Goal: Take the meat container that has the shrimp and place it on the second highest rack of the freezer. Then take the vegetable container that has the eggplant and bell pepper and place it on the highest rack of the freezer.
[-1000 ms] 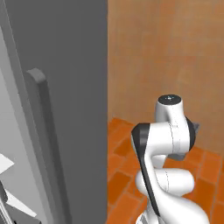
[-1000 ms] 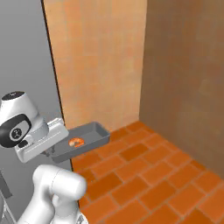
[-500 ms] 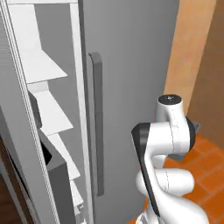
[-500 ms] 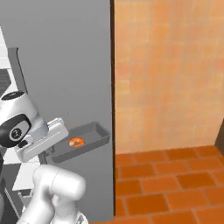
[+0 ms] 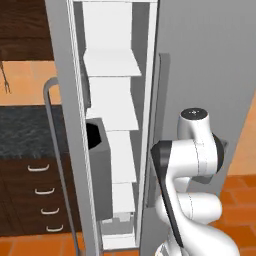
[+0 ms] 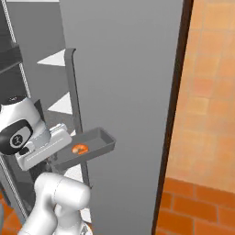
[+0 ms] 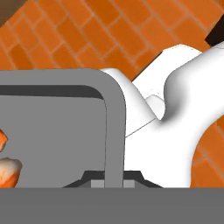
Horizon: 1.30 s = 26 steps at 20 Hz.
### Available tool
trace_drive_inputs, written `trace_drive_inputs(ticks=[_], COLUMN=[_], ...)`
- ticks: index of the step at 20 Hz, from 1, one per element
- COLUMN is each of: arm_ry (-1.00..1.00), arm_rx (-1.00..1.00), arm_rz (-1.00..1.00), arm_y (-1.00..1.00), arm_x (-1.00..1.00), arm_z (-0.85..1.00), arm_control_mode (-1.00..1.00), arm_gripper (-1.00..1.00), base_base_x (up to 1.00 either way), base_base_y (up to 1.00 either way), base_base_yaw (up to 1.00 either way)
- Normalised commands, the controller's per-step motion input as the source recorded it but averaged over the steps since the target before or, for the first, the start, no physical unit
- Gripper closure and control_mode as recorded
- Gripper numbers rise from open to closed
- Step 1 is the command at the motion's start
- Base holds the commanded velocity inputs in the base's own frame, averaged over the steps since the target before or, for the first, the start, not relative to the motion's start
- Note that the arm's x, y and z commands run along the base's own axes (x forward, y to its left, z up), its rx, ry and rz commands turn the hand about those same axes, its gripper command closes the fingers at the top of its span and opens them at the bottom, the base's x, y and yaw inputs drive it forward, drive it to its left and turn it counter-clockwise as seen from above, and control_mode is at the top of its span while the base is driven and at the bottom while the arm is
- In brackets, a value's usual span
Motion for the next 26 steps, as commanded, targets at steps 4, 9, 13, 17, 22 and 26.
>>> trace_drive_inputs(ticks=[4, 9, 13, 17, 22, 26], arm_ry=[0.00, 0.00, 0.00, 0.00, 0.00, -0.15], arm_rx=[0.00, 0.00, 0.00, 0.00, 0.00, 0.00], arm_rz=[0.00, 0.00, 0.00, 0.00, 0.00, 0.03], arm_y=[0.00, 0.00, 0.00, 0.00, 0.00, 0.00], arm_x=[0.00, 0.00, 0.00, 0.00, 0.00, 0.00], arm_z=[0.00, 0.00, 0.00, 0.00, 0.00, 0.15], arm_control_mode=[1.00, 1.00, 1.00, 1.00, 1.00, -1.00], arm_gripper=[1.00, 1.00, 1.00, 1.00, 1.00, 1.00], base_base_x=[0.20, 0.37, 0.51, 0.55, 0.37, 0.04], base_base_y=[0.00, 0.00, -0.08, -0.08, -0.01, 0.00], base_base_yaw=[0.67, 0.43, 0.24, 0.13, 0.06, 0.02])
